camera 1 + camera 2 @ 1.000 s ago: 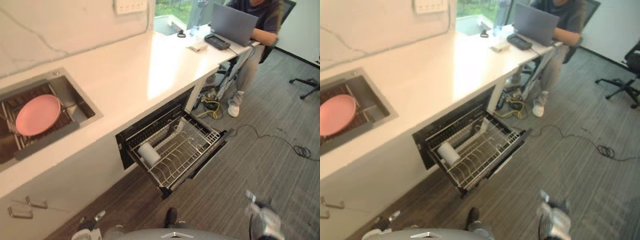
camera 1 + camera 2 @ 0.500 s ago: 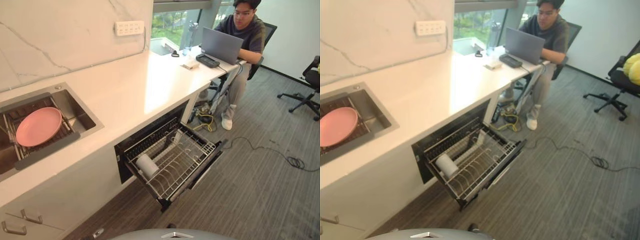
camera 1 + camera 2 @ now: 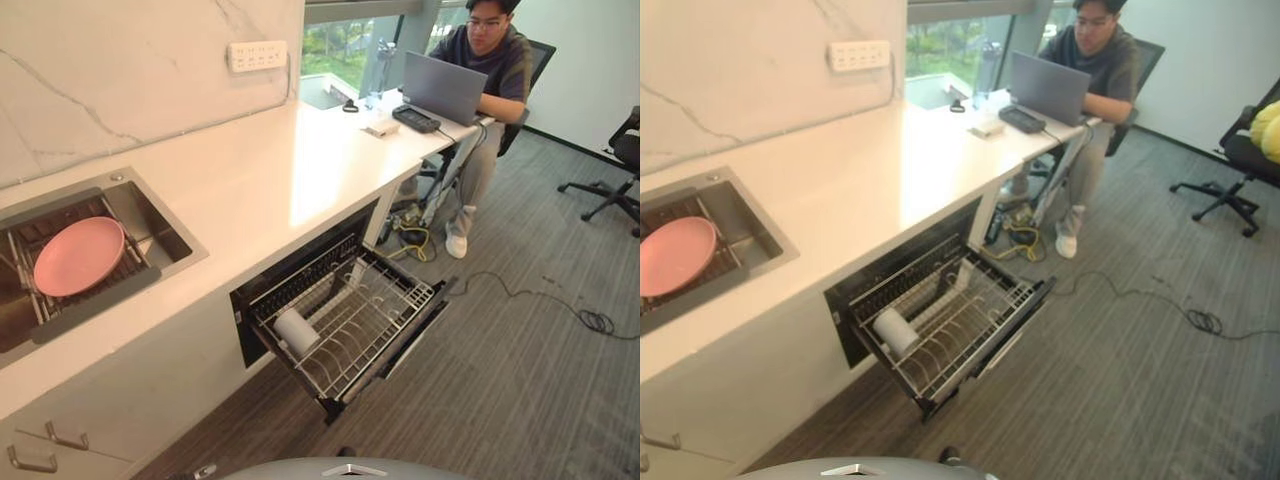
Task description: Walk over to the sink, pick up the cup, carry it to the dishwasher, place the cup inside the dishwasher, then close the dishwasher door
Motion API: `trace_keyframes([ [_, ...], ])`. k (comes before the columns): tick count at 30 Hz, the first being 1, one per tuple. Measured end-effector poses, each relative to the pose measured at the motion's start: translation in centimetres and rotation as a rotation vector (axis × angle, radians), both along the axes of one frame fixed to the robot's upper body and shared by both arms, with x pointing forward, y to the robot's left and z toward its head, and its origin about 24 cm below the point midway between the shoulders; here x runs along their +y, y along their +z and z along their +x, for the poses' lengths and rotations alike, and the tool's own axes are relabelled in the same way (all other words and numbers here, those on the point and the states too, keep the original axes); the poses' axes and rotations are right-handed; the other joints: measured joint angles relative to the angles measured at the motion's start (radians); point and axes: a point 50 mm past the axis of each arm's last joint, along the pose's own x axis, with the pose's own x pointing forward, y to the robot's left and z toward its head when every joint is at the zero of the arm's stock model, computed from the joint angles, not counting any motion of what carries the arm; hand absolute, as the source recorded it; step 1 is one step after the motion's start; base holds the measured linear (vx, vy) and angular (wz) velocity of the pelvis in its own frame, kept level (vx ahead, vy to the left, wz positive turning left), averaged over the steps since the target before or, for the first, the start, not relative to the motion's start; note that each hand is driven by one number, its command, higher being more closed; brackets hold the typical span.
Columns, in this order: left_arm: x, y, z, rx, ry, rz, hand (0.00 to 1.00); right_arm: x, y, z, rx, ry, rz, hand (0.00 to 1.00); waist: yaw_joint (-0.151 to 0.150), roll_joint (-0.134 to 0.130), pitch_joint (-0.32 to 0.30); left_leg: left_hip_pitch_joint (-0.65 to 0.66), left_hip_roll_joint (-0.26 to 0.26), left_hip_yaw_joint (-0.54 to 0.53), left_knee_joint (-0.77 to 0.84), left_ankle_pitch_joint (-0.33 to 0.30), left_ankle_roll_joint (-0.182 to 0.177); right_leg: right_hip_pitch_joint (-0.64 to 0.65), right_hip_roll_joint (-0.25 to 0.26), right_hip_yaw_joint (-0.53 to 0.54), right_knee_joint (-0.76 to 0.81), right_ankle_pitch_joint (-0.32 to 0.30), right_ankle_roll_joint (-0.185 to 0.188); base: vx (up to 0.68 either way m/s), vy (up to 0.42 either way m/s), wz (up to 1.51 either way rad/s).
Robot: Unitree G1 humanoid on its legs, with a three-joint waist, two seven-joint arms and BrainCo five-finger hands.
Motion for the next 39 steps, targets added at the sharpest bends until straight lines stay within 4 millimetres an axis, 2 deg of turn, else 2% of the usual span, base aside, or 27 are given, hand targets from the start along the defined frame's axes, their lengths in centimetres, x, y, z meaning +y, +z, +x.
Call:
trace_keyframes([
  [23,-0.3,-0.1,0.1,-0.002,0.000,-0.005,0.00,0.3,0.0,0.6,-0.029,-0.050,0.021,0.00,0.006,0.012,0.037,0.003,0.001,0.002,0.000,-0.011,0.000,-0.001,0.001,0.004,0.000,-0.007,0.007,0.00,0.000,-0.01],
  [29,-0.4,-0.1,0.3,-0.047,-0.005,-0.023,0.00,1.4,-0.3,-0.6,-0.068,-0.300,0.100,0.00,0.003,0.016,0.040,0.003,0.006,0.028,-0.010,-0.017,-0.004,-0.010,0.012,0.041,0.000,-0.007,0.006,0.03,0.002,-0.12],
  [34,-0.6,-0.1,0.6,-0.091,0.002,-0.035,0.00,1.3,-0.2,-1.0,-0.117,-0.471,0.124,0.00,0.006,0.027,0.041,-0.003,0.003,0.009,-0.022,-0.011,-0.002,-0.014,0.015,0.026,0.001,-0.014,0.007,0.04,0.000,0.09],
  [37,-0.7,-0.1,0.7,-0.119,0.042,-0.040,0.00,1.1,-0.2,-0.9,-0.129,-0.501,0.119,0.00,0.010,0.031,0.039,-0.014,-0.001,-0.045,-0.023,-0.007,0.003,0.000,0.011,-0.014,0.001,-0.019,0.008,0.04,0.002,0.40],
  [39,-0.6,0.0,0.6,-0.140,0.096,-0.040,0.00,1.1,-0.2,-0.1,-0.143,-0.486,0.123,0.00,0.020,0.031,0.039,-0.027,-0.003,-0.072,-0.020,-0.003,0.006,0.002,0.006,-0.031,0.007,-0.019,0.007,0.02,-0.004,0.44],
])
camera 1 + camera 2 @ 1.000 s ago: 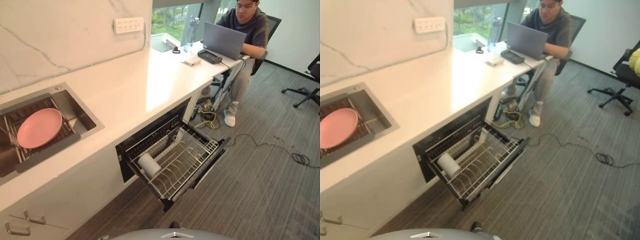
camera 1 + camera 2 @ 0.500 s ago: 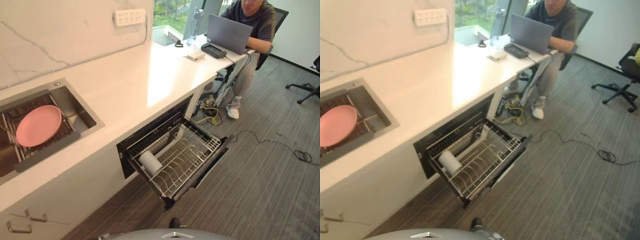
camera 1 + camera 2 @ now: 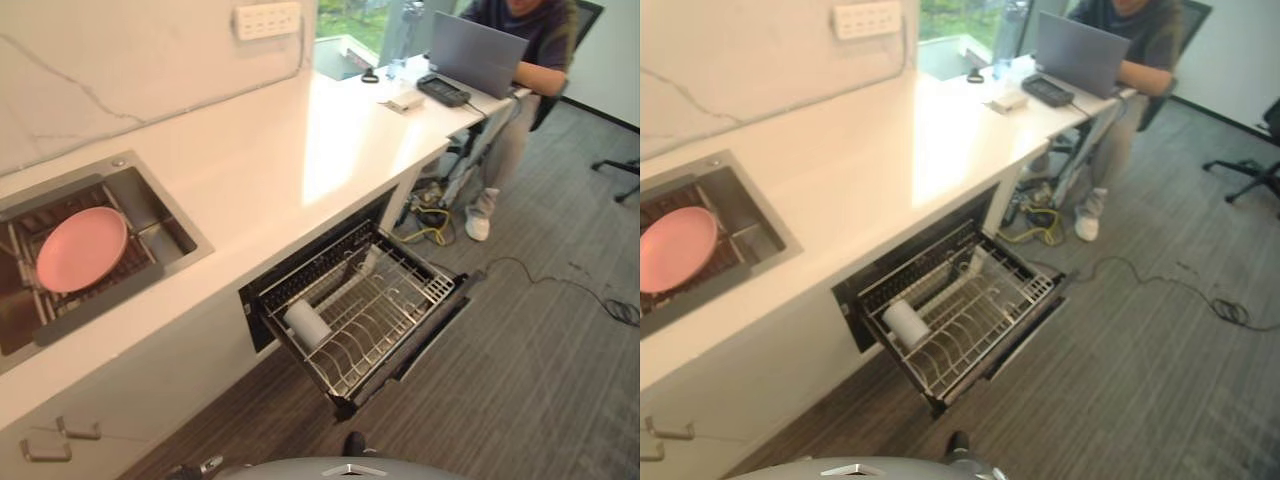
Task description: Walk over to the sink, pick up the cup, carry it to the dishwasher, place the cup inside the dishwasher, then close the dishwasher door
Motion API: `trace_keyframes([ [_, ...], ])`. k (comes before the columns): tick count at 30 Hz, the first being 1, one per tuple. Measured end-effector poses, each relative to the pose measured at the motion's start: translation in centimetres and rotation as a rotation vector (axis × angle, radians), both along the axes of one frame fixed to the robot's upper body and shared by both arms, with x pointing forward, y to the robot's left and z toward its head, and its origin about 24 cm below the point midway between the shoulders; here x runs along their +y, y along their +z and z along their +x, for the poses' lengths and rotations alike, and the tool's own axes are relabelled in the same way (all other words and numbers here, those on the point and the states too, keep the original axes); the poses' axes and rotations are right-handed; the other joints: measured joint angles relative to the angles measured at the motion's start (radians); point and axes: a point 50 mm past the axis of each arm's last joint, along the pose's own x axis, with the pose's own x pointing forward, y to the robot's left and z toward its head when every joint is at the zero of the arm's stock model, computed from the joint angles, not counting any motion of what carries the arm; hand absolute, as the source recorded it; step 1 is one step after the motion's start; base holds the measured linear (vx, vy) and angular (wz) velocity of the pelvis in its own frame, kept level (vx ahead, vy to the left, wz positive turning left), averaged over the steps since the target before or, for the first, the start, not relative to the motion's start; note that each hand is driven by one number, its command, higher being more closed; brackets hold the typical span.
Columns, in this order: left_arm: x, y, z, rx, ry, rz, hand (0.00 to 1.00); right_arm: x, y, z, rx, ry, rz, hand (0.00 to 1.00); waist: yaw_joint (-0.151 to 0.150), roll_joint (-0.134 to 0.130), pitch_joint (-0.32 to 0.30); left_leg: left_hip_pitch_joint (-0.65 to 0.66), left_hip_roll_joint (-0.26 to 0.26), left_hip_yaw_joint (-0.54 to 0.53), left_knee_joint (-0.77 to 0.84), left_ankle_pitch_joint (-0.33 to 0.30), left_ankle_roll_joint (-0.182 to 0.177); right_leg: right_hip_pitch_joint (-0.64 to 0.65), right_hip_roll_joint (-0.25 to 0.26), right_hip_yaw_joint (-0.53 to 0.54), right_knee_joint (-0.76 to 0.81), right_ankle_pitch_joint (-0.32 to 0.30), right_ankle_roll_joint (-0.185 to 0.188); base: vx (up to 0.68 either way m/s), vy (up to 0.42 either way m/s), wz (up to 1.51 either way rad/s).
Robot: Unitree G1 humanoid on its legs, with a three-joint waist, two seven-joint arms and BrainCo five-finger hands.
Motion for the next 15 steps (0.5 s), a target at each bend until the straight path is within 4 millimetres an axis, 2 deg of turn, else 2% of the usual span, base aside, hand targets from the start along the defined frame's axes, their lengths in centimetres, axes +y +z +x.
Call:
trace_keyframes([
  [2,0.0,0.1,0.2,-0.034,0.057,0.013,0.00,0.0,0.1,1.7,-0.033,0.027,-0.002,0.00,0.004,-0.004,0.001,-0.053,-0.005,-0.067,0.026,0.009,0.006,0.000,-0.016,-0.062,0.001,-0.001,-0.001,-0.02,-0.021,0.78],
  [4,0.1,0.3,0.6,-0.068,0.088,0.038,0.00,-0.1,0.2,2.2,-0.037,0.039,-0.003,0.00,0.023,-0.004,0.002,-0.104,-0.007,-0.124,0.063,0.012,0.009,0.001,-0.026,-0.102,0.001,-0.004,-0.006,-0.05,-0.029,0.91],
  [6,0.0,0.3,0.4,-0.086,0.108,0.053,0.00,-0.3,0.2,2.6,-0.028,0.038,0.002,0.00,0.044,-0.008,0.003,-0.131,-0.009,-0.132,0.069,0.027,0.009,0.002,-0.034,-0.124,0.002,-0.024,-0.011,-0.07,-0.043,0.77],
  [7,0.1,0.3,0.1,-0.082,0.133,0.062,0.00,-0.3,0.3,3.6,-0.043,0.038,0.010,0.00,0.048,-0.009,0.002,-0.148,-0.012,-0.121,0.069,0.050,0.011,0.003,-0.042,-0.152,0.002,-0.033,-0.012,-0.08,-0.055,0.74],
  [9,0.0,0.3,-0.1,-0.079,0.139,0.060,0.00,-0.4,0.5,4.8,-0.068,0.031,0.012,0.00,0.034,-0.007,0.000,-0.154,-0.012,-0.091,0.018,0.095,0.020,0.007,-0.062,-0.230,0.022,-0.050,-0.011,-0.10,0.009,1.01],
  [10,0.0,0.3,-0.1,-0.079,0.138,0.061,0.00,-0.4,0.5,4.8,-0.061,0.027,0.008,0.00,0.032,-0.011,0.000,-0.146,-0.001,-0.059,0.018,0.088,0.027,0.007,-0.073,-0.260,0.026,-0.056,-0.013,-0.07,0.047,1.10],
  [11,0.1,0.3,-0.3,-0.076,0.148,0.063,0.00,-0.6,0.5,4.6,-0.049,0.021,0.009,0.00,0.031,-0.013,0.000,-0.143,0.031,0.031,0.074,0.063,0.032,0.017,-0.094,-0.299,0.050,-0.064,-0.011,0.01,0.032,0.73],
  [12,0.1,0.3,-0.4,-0.073,0.153,0.064,0.00,-0.9,0.5,4.5,-0.045,0.022,0.006,0.00,0.026,-0.013,0.000,-0.136,0.043,0.053,0.097,0.053,0.029,0.022,-0.107,-0.315,0.067,-0.069,-0.007,0.04,0.046,0.81],
  [13,-0.1,0.2,-0.7,-0.065,0.147,0.066,0.00,-1.4,0.6,4.3,-0.043,0.012,-0.005,0.00,0.015,-0.007,-0.002,-0.111,0.062,0.078,0.106,0.057,0.019,0.032,-0.131,-0.341,0.099,-0.079,0.006,0.04,0.080,0.73],
  [14,-0.3,0.2,-0.9,-0.064,0.137,0.067,0.00,-1.8,0.7,4.1,-0.045,-0.004,-0.012,0.00,0.004,0.005,-0.008,-0.102,0.074,0.066,0.085,0.073,-0.023,0.035,-0.137,-0.345,0.130,-0.087,0.015,-0.01,0.186,0.71],
  [15,-0.3,0.2,-0.8,-0.072,0.125,0.073,0.00,-1.9,0.7,4.2,-0.052,-0.022,-0.013,0.00,0.004,0.008,-0.012,-0.083,0.054,0.060,0.027,0.084,-0.029,0.029,-0.151,-0.348,0.157,-0.086,0.020,-0.08,0.210,0.48],
])
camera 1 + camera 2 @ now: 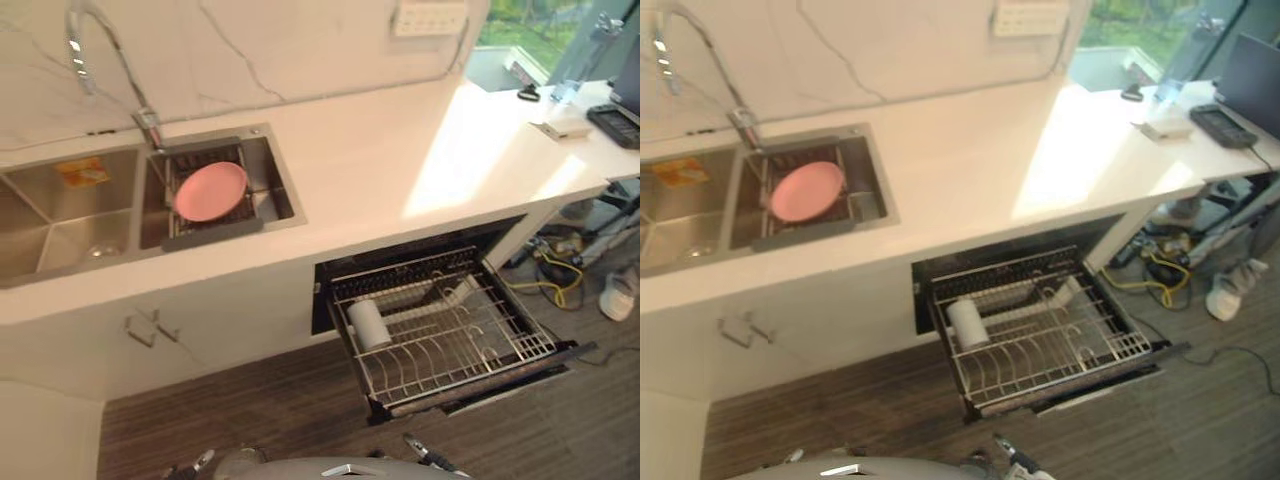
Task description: Walk over to the sink, pick up the cup, carry it to the dishwasher, place the cup inside the dishwasher, then close the dishwasher door
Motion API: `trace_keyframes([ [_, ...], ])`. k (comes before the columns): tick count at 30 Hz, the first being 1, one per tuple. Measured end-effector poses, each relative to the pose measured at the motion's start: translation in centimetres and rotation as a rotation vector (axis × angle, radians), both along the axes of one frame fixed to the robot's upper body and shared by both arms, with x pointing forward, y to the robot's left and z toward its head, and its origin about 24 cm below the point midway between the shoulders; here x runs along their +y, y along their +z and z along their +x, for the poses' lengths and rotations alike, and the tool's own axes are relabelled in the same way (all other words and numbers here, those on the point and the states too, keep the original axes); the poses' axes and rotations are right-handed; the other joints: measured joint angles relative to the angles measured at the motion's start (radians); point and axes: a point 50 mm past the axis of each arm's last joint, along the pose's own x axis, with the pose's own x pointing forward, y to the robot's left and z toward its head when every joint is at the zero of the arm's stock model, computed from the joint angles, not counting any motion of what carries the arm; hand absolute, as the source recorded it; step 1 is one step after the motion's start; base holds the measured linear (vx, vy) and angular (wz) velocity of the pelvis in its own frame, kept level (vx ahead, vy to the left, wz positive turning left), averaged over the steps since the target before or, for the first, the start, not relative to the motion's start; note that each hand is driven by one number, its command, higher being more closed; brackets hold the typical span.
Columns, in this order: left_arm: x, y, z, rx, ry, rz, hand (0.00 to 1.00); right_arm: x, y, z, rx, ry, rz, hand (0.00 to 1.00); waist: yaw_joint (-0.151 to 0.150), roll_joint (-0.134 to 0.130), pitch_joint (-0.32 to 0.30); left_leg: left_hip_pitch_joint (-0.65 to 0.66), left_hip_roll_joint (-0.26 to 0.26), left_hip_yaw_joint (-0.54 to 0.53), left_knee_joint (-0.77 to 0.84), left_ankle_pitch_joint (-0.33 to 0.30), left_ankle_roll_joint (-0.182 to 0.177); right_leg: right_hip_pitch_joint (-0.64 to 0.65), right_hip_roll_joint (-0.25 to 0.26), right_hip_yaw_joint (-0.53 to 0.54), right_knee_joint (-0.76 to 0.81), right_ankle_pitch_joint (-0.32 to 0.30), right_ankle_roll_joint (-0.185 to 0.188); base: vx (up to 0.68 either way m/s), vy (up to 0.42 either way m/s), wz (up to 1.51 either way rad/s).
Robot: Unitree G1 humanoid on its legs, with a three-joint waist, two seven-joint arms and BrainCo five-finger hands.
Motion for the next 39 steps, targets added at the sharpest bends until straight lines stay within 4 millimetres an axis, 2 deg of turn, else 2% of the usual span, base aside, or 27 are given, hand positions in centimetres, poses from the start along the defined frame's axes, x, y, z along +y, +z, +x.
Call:
trace_keyframes([
  [1,0.3,0.1,0.0,-0.004,-0.013,0.011,0.00,0.4,-0.1,-0.1,0.001,-0.002,0.001,0.00,-0.002,-0.014,0.000,0.015,-0.021,-0.017,-0.048,0.024,0.007,0.000,-0.012,0.007,0.005,0.008,-0.009,-0.10,0.231,0.37],
  [3,1.0,0.2,0.3,-0.007,-0.055,0.036,0.00,0.8,-0.3,-0.6,0.013,-0.021,0.019,0.00,-0.005,-0.041,0.002,0.055,-0.062,-0.049,-0.149,0.079,0.018,0.005,-0.040,0.005,0.016,0.022,0.011,-0.08,0.173,0.47],
  [5,1.7,0.5,0.8,-0.018,-0.083,0.055,0.00,1.6,-0.6,-1.9,0.044,-0.033,0.038,0.00,-0.007,-0.065,0.017,0.065,-0.093,-0.093,-0.149,0.075,0.031,0.042,-0.073,0.010,0.030,0.029,0.010,-0.10,0.140,0.60],
  [6,1.9,0.5,0.8,-0.018,-0.090,0.059,0.00,1.8,-0.7,-2.2,0.052,-0.035,0.042,0.00,-0.007,-0.066,0.016,0.067,-0.099,-0.100,-0.149,0.070,0.041,0.048,-0.081,0.008,0.038,0.031,0.004,-0.07,0.121,0.54],
  [7,1.7,0.5,0.9,-0.017,-0.109,0.060,0.00,1.9,-0.8,-3.1,0.074,-0.031,0.044,0.00,-0.009,-0.064,0.017,0.067,-0.107,-0.105,-0.149,0.064,0.051,0.042,-0.106,0.012,0.083,0.032,-0.018,-0.07,0.143,0.56],
  [8,1.1,0.3,0.9,-0.014,-0.130,0.047,0.00,1.9,-0.7,-3.4,0.070,-0.034,0.040,0.00,-0.018,-0.050,0.019,0.061,-0.106,-0.130,-0.149,0.064,0.059,0.020,-0.122,0.050,0.155,0.042,-0.076,-0.08,0.169,0.65],
  [9,0.9,0.3,0.9,-0.011,-0.146,0.043,0.00,1.7,-0.7,-3.5,0.061,-0.036,0.033,0.00,-0.028,-0.044,0.023,0.056,-0.101,-0.148,-0.149,0.066,0.062,0.000,-0.122,0.100,0.197,0.056,-0.107,-0.04,0.235,0.91],
  [10,0.6,0.3,1.1,-0.011,-0.184,0.038,0.00,1.9,-0.6,-3.7,0.040,-0.040,0.029,0.00,-0.045,-0.025,0.019,0.043,-0.090,-0.188,-0.149,0.073,0.073,-0.044,-0.110,0.228,0.296,0.079,-0.137,0.00,0.185,0.89],
  [11,0.7,0.3,1.3,-0.014,-0.203,0.037,0.00,2.2,-0.6,-3.7,0.029,-0.050,0.033,0.00,-0.050,-0.020,0.018,0.036,-0.083,-0.207,-0.148,0.074,0.078,-0.069,-0.095,0.301,0.352,0.079,-0.133,0.03,0.137,1.09],
  [13,1.0,0.5,2.2,-0.028,-0.227,0.041,0.00,2.8,-0.5,-3.8,0.001,-0.059,0.035,0.00,-0.039,-0.043,0.031,0.022,-0.058,-0.229,-0.148,0.076,0.088,-0.174,-0.020,0.505,0.556,0.062,-0.113,0.00,-0.063,0.68],
  [14,1.2,0.5,2.1,-0.022,-0.225,0.041,0.00,3.0,-0.6,-3.8,-0.002,-0.059,0.038,0.00,-0.033,-0.051,0.035,0.023,-0.056,-0.232,-0.148,0.079,0.092,-0.193,-0.001,0.533,0.598,0.033,-0.093,0.01,-0.221,0.15],
  [15,1.4,0.5,1.9,-0.007,-0.219,0.042,0.00,3.3,-0.6,-3.7,-0.010,-0.054,0.038,0.00,-0.032,-0.064,0.043,0.027,-0.055,-0.233,-0.147,0.086,0.091,-0.214,0.043,0.564,0.660,-0.048,-0.066,0.03,-0.302,0.01],
  [16,1.5,0.4,1.8,0.003,-0.205,0.040,0.00,3.6,-0.6,-3.9,-0.008,-0.039,0.041,0.00,-0.040,-0.070,0.042,0.028,-0.057,-0.233,-0.147,0.093,0.082,-0.212,0.093,0.576,0.649,-0.112,-0.060,0.04,-0.330,0.03],
  [17,1.5,0.4,1.7,0.007,-0.202,0.039,0.00,3.7,-0.6,-4.0,-0.005,-0.033,0.042,0.00,-0.046,-0.071,0.040,0.027,-0.059,-0.233,-0.147,0.096,0.077,-0.201,0.117,0.576,0.619,-0.137,-0.067,0.12,-0.266,0.10],
  [18,1.2,0.4,1.8,0.003,-0.185,0.031,0.00,3.5,-0.6,-4.5,0.005,-0.042,0.035,0.00,-0.051,-0.078,0.030,0.020,-0.055,-0.225,-0.148,0.104,0.066,-0.140,0.141,0.597,0.514,-0.176,-0.049,0.14,-0.153,0.07],
  [20,0.8,0.3,2.0,-0.011,-0.158,0.017,0.00,3.0,-0.5,-4.9,0.004,-0.071,0.020,0.00,-0.045,-0.049,0.017,0.008,-0.039,-0.200,-0.146,0.123,0.041,-0.098,0.169,0.589,0.395,-0.187,-0.067,0.15,-0.111,-0.11],
  [22,0.8,0.3,1.7,-0.008,-0.148,0.015,0.00,2.9,-0.6,-5.1,0.008,-0.104,0.019,0.00,-0.033,-0.046,0.013,0.005,-0.035,-0.179,-0.142,0.132,0.029,-0.026,0.192,0.590,0.233,-0.191,-0.073,0.14,-0.121,-0.24],
  [28,1.0,0.5,2.0,-0.028,-0.140,0.027,0.00,3.2,-0.8,-5.6,0.058,-0.156,0.059,0.00,-0.017,-0.054,0.010,0.006,-0.036,-0.147,-0.141,0.142,0.018,0.036,0.194,0.585,0.106,-0.188,-0.069,-0.02,-0.052,-0.06],
  [30,1.0,0.5,2.1,-0.038,-0.143,0.025,0.00,3.4,-0.8,-5.6,0.067,-0.157,0.072,0.00,-0.013,-0.061,0.005,-0.011,-0.042,-0.147,-0.141,0.148,0.020,0.043,0.186,0.580,0.067,-0.193,-0.060,-0.14,-0.037,0.00],
  [31,1.3,0.6,2.3,-0.047,-0.139,0.026,0.00,3.5,-0.8,-5.4,0.063,-0.158,0.077,0.00,-0.007,-0.074,0.005,-0.019,-0.058,-0.146,-0.141,0.158,0.025,0.040,0.170,0.571,0.045,-0.211,-0.037,-0.11,-0.009,0.07],
  [34,0.9,0.6,2.5,-0.053,-0.132,0.016,0.00,3.3,-0.8,-5.3,0.060,-0.181,0.074,0.00,-0.016,-0.065,0.016,-0.024,-0.058,-0.116,-0.148,0.166,0.040,0.031,0.161,0.554,0.052,-0.216,-0.030,-0.12,0.020,0.11],
  [39,0.8,0.5,2.3,-0.047,-0.130,0.011,0.00,3.1,-0.7,-5.3,0.060,-0.186,0.068,0.00,-0.017,-0.050,0.004,-0.045,-0.054,-0.070,-0.149,0.170,0.040,0.031,0.160,0.559,0.024,-0.203,-0.019,-0.12,0.043,0.03],
])
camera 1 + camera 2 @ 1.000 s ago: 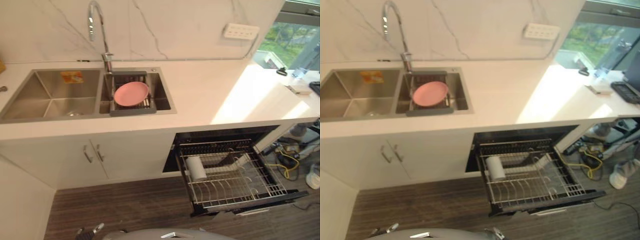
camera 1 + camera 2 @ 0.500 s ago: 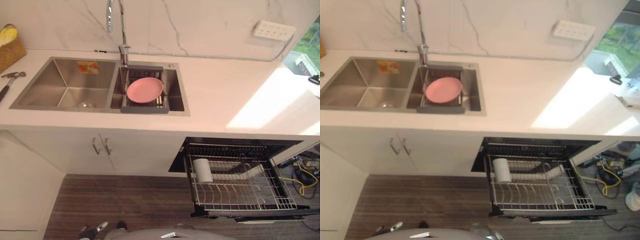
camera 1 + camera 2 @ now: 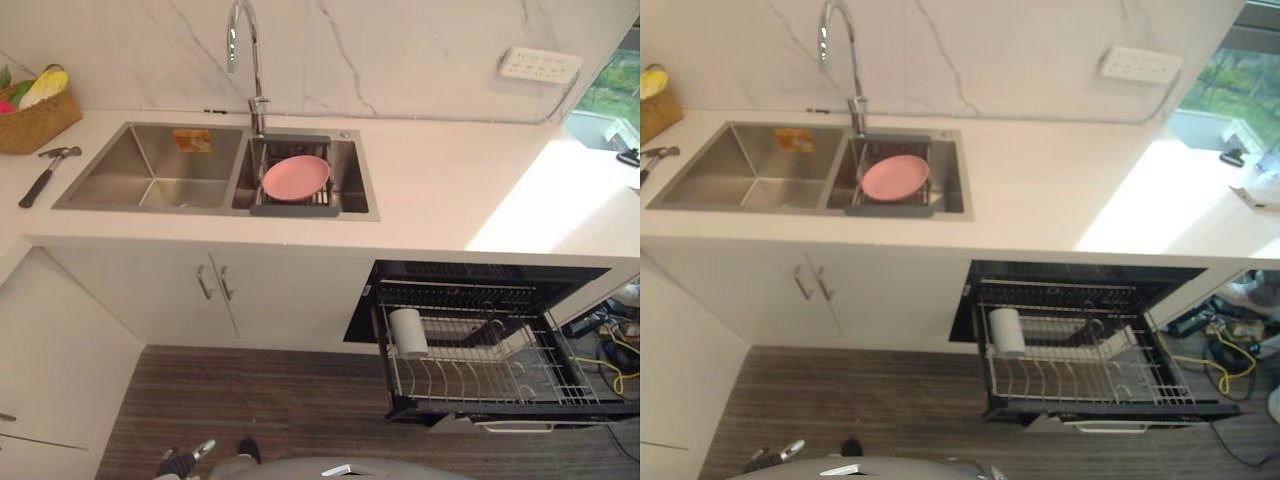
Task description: Walk over to the sink, pick up the cup, carry it to the dishwasher, place the cup inside the dishwasher, then close the dishwasher door
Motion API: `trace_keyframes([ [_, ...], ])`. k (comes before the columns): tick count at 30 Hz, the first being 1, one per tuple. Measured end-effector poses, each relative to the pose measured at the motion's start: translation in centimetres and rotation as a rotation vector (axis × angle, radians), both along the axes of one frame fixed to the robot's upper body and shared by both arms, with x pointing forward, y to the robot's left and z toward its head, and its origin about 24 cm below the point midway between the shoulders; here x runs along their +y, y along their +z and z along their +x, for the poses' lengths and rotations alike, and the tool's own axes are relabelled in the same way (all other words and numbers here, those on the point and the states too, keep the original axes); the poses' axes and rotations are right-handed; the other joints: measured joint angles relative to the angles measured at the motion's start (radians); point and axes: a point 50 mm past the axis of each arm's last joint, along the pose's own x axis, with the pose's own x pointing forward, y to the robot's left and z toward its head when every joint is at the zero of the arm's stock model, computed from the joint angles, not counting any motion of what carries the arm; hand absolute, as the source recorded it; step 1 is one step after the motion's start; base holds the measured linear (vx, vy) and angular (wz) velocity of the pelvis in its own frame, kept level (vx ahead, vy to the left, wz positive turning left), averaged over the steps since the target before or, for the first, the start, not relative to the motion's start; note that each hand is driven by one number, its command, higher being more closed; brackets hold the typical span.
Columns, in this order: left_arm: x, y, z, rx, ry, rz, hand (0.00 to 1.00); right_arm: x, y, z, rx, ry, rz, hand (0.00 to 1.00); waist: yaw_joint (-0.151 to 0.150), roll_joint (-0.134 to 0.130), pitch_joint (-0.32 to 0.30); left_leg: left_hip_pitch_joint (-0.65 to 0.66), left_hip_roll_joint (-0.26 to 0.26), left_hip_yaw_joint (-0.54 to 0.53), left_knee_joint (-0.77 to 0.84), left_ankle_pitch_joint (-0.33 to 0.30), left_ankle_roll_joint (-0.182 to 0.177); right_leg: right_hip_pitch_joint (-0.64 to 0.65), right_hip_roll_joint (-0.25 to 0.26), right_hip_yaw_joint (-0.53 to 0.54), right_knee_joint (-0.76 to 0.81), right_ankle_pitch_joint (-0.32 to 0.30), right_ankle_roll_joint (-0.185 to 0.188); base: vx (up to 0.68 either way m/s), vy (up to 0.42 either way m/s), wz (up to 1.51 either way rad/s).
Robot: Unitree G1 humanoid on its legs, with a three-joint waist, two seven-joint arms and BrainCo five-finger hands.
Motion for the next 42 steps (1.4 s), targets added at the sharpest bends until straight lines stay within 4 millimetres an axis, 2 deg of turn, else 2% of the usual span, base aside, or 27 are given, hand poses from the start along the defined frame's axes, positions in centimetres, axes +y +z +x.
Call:
trace_keyframes([
  [5,0.0,0.0,0.0,-0.002,-0.005,-0.001,0.00,0.2,0.0,-0.3,0.003,-0.017,0.001,0.00,0.001,0.001,-0.007,-0.008,-0.009,0.026,0.000,0.004,0.007,0.002,-0.011,0.003,-0.022,0.007,0.014,-0.01,0.047,0.01],
  [14,0.1,0.1,0.5,-0.017,-0.028,-0.031,0.00,0.6,0.0,-0.2,-0.010,-0.137,-0.005,0.00,0.011,-0.011,-0.019,0.020,-0.060,0.057,0.000,-0.024,0.035,0.030,-0.060,0.000,-0.030,0.041,0.052,0.11,0.061,-0.05],
  [19,0.0,-0.1,0.2,0.009,0.017,-0.070,0.00,0.5,0.0,0.9,-0.020,-0.154,-0.036,0.00,0.010,-0.007,-0.022,0.051,-0.033,0.091,-0.001,-0.053,0.017,0.039,-0.034,-0.002,-0.030,0.082,0.028,0.02,0.004,-0.24],
  [25,-0.2,-0.2,0.1,0.001,0.048,-0.102,0.00,0.1,0.1,0.4,0.012,-0.215,-0.075,0.00,0.004,0.013,-0.034,0.056,0.020,0.119,-0.001,-0.063,0.019,0.002,0.008,-0.002,-0.001,0.146,-0.007,-0.04,-0.003,-0.20],
  [28,-0.1,-0.2,0.0,-0.003,0.053,-0.107,0.00,0.0,0.1,0.0,0.022,-0.275,-0.088,0.00,0.004,0.011,-0.037,0.063,0.025,0.134,-0.001,-0.063,0.019,0.001,0.011,0.001,0.000,0.155,-0.007,-0.04,0.004,-0.12],
  [35,-0.1,-0.1,-0.1,-0.008,0.060,-0.110,0.00,0.0,0.1,-0.5,0.007,-0.345,-0.096,0.00,0.005,0.011,-0.037,0.068,0.027,0.166,0.000,-0.059,0.013,-0.001,0.013,0.005,-0.017,0.151,-0.004,-0.05,-0.020,-0.15],
  [38,0.2,-0.1,-0.2,-0.012,0.063,-0.108,0.00,0.4,0.1,-0.8,-0.003,-0.327,-0.074,0.00,0.013,-0.012,-0.049,0.067,0.002,0.186,-0.001,-0.049,0.007,0.001,-0.012,0.000,-0.036,0.086,0.011,-0.04,-0.062,-0.17],
  [40,-0.3,-0.2,-0.3,-0.005,0.058,-0.121,0.00,0.3,0.1,-0.8,-0.017,-0.286,-0.066,0.00,0.008,-0.007,-0.056,0.071,0.001,0.185,-0.001,-0.036,0.009,0.003,-0.012,-0.016,-0.039,0.063,0.013,-0.01,-0.035,0.12],
  [42,-0.8,-0.3,-0.3,-0.006,0.060,-0.137,0.00,0.1,0.1,-1.4,-0.012,-0.258,-0.063,0.00,0.011,0.010,-0.066,0.069,-0.002,0.184,-0.001,-0.034,0.011,0.006,-0.017,-0.026,-0.041,0.059,0.018,0.01,0.004,0.16],
])
